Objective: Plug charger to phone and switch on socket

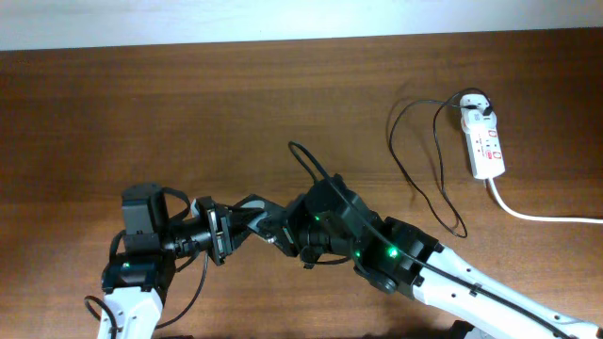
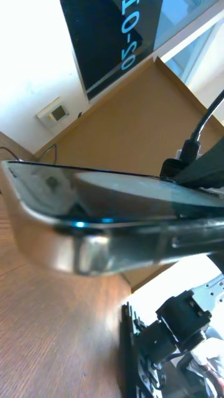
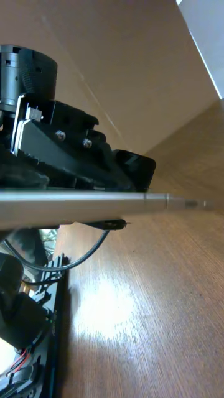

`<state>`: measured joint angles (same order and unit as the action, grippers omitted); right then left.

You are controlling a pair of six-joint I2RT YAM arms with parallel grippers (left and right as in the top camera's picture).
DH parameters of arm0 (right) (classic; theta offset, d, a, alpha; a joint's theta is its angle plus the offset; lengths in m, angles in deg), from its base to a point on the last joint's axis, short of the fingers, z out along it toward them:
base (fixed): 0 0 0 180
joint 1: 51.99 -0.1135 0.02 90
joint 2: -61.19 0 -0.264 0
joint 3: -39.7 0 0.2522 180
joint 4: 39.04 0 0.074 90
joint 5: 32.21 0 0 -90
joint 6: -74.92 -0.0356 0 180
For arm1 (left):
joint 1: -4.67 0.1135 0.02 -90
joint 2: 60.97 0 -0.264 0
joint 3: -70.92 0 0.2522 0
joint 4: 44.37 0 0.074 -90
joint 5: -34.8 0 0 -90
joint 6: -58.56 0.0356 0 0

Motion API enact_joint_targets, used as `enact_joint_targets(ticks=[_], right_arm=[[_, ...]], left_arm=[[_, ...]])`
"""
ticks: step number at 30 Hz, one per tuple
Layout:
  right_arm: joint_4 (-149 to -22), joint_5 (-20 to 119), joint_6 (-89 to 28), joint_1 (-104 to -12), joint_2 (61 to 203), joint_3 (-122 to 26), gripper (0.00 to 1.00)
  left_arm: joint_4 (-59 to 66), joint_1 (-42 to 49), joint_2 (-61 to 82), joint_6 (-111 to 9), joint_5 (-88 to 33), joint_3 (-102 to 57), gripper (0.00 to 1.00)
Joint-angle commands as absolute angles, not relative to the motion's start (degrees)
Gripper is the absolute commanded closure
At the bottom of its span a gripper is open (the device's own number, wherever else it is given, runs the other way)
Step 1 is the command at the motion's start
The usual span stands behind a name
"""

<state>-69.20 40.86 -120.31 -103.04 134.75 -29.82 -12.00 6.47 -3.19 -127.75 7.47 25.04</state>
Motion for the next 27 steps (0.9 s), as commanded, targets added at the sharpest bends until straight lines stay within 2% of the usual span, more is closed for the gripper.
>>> enact_joint_targets(ticks=[1,5,9,15,20,25,27], right_arm=[[-69.5,40.5,-119.1,-103.3,133.7,-30.7,0.89],[-69.5,41.1,-119.1,-103.3,133.7,-30.7,0.89],[-69.5,42.0,-119.1,-103.3,133.7,-30.7,0.88],[-69.9,42.0,-119.1,-103.3,133.7,-30.7,0.70],[-70.2,42.2,-119.0,-103.3,133.7,-30.7,0.54],[-75.3,45.7,-118.9,-103.3,133.7,-30.7,0.43],[-78.9,47.4,-118.8,-103.3,133.7,-30.7,0.43]], left_arm=[[-12.4,6.7,-3.1,-127.9,8.4,25.0,0.83],[-12.4,6.7,-3.1,-129.0,8.4,25.0,0.83],[-12.7,6.7,-3.1,-129.8,8.1,25.0,0.89],[-13.5,6.7,-3.1,-129.8,6.3,25.0,0.99],[-13.5,6.7,-3.1,-128.8,1.2,25.0,1.00],[-13.5,6.7,-3.1,-117.3,-8.8,25.0,1.00],[-13.4,6.7,-3.0,-111.1,-12.4,25.0,1.00]])
